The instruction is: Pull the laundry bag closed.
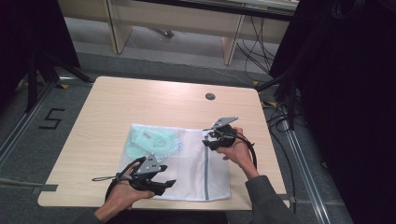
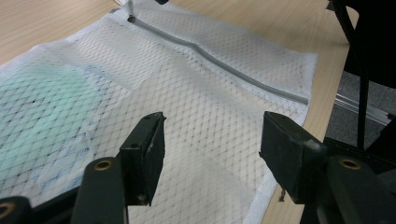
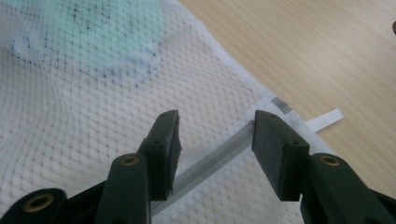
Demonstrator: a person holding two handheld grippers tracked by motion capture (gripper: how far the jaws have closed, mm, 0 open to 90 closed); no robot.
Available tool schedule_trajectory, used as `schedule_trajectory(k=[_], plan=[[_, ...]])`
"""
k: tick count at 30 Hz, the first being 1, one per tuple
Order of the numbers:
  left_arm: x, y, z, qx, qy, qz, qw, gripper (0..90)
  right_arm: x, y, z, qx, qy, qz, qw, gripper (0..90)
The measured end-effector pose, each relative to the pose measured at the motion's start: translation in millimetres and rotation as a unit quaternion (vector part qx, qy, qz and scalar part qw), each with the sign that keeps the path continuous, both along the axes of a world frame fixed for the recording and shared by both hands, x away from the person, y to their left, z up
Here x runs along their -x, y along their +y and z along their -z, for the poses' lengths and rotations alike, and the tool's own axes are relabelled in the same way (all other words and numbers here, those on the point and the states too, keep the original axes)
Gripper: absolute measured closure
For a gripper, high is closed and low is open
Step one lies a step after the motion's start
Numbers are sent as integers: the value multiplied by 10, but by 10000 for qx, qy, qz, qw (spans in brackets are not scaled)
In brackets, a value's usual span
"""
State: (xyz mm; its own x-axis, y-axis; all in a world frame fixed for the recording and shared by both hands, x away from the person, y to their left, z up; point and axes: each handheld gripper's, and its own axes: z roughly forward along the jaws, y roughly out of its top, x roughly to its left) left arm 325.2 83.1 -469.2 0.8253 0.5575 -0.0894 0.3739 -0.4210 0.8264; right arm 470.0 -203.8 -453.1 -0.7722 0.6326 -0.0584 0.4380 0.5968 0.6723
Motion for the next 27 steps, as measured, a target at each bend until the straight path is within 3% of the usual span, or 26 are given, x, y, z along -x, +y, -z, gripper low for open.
schedule_trajectory(k=[3, 5, 7, 8, 9, 10, 14, 16, 17, 18, 20, 22, 23, 24, 25, 26, 27], plan=[[-12, 33, 0, -75, -36, -7, 10000, 387, 29, 4, -6, -32, 0, -24, 10000, 510], [-8, 63, 9, 19, 42, -89, 9999, 381, 54, 4, -3, -68, 40, -33, 10000, 501], [-15, 106, -3, -113, -11, -84, 9999, 372, 80, -5, -15, -20, 123, -79, 9999, 491], [0, 97, 9, 81, 49, -215, 9997, 369, 105, 13, 4, -181, 130, 16, 9997, 485], [-6, 135, -4, -86, 6, -154, 9998, 367, 110, -12, -14, -73, 162, -78, 9998, 483], [-1, 138, 4, 29, 27, -234, 9997, 363, 126, -6, 2, -188, 84, -27, 9998, 479], [-4, 213, -15, 80, 85, -323, 9994, 353, 178, -44, -14, -233, 9, -98, 9997, 464], [-13, 260, -24, -19, -2, -313, 9995, 350, 215, -60, -40, -134, 116, -94, 9998, 451], [-3, 268, -17, 55, 92, -409, 9991, 343, 231, -61, -15, -233, -10, -121, 9997, 450], [-13, 303, -30, -81, 9, -313, 9995, 340, 256, -73, -39, -184, 129, -132, 9997, 448], [1, 315, -28, 3, 113, -395, 9992, 338, 284, -72, -8, -244, 79, -106, 9996, 435], [1, 345, -31, -86, 60, -406, 9991, 331, 309, -81, -3, -261, 62, -121, 9996, 426], [14, 342, -28, 20, 95, -424, 9991, 328, 328, -83, -6, -263, 131, -34, 9996, 415], [24, 352, -33, -11, 95, -459, 9989, 321, 327, -91, 1, -264, 57, -101, 9996, 412], [23, 375, -34, -66, 79, -414, 9991, 313, 350, -97, -3, -284, 123, -48, 9995, 411], [30, 379, -26, 28, 101, -462, 9989, 304, 353, -107, -4, -300, 40, -103, 9995, 407], [39, 394, -30, 6, 88, -475, 9988, 301, 366, -128, -23, -231, 112, -152, 9996, 401]])
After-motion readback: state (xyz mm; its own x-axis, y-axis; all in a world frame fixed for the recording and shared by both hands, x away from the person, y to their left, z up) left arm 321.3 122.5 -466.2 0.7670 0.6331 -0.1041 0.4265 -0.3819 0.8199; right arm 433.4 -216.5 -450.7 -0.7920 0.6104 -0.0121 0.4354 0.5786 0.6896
